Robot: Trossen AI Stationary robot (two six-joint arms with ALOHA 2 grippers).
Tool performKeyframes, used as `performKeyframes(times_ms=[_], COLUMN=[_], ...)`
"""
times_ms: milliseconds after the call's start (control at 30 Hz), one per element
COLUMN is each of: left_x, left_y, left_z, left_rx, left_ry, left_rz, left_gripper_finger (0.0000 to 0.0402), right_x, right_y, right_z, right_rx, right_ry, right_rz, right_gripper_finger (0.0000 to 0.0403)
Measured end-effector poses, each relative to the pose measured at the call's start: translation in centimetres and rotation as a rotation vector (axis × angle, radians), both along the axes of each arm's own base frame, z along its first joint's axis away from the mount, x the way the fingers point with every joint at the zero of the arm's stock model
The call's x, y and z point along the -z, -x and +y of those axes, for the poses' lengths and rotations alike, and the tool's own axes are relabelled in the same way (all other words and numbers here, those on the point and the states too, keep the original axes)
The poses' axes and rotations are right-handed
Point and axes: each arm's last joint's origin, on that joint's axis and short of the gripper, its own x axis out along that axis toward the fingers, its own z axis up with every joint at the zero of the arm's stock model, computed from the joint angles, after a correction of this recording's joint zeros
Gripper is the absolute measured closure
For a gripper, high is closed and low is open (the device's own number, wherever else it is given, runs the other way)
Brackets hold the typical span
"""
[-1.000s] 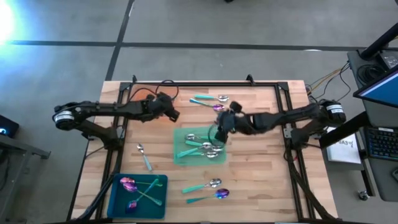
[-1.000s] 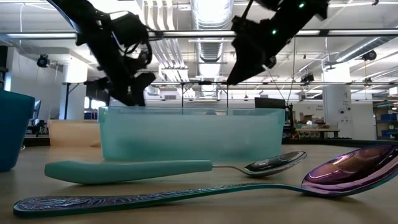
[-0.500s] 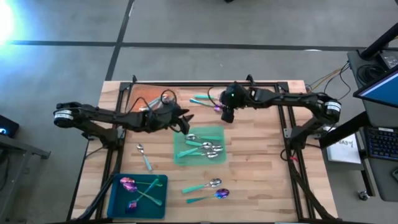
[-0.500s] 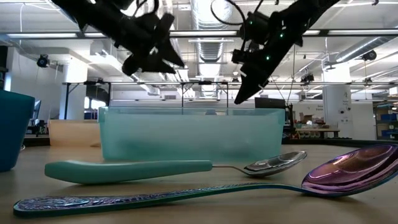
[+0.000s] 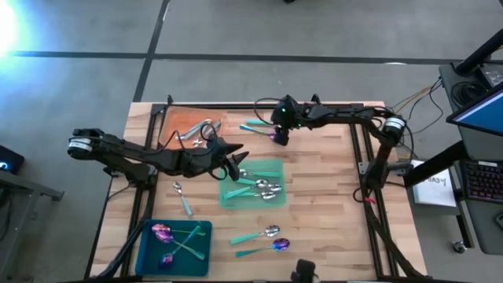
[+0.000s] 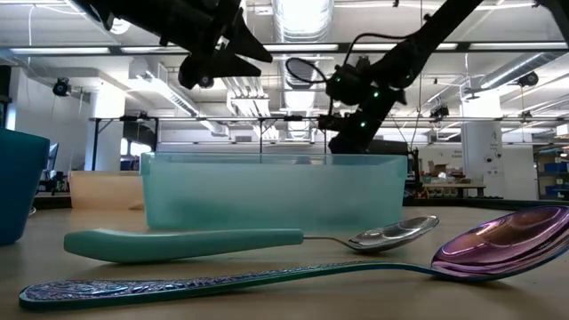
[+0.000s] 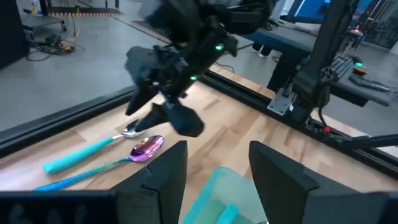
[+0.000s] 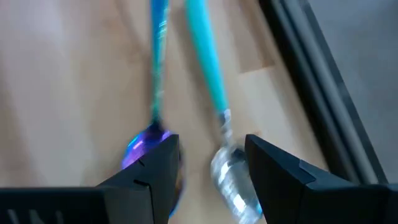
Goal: Sort silverware by color (type)
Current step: Put the green spoon into the green bin
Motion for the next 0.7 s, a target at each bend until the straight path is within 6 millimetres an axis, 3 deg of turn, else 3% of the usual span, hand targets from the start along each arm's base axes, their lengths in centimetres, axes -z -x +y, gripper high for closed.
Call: performKeyframes(times_ms=[367,700], left_x=[-1.2,-3.2], left_y=[0.7,2.2], left_z=[0.2,0.5], left_rx=[-0.037,-0.1], left_ry=[-0.101,-0.164], left_rz=[0.003,-0.038], left_gripper_finger=[0.0245,0.0245], right_x=[2.9,3.3], right_y=[-2.8,-3.9], right_z=[-5.1,-6.3], right_rx=[0.033,0.034], right_ry=[-0.031,-0.077], right_rz=[0.073,0.134], right_gripper_finger=[0.0227,0.0227])
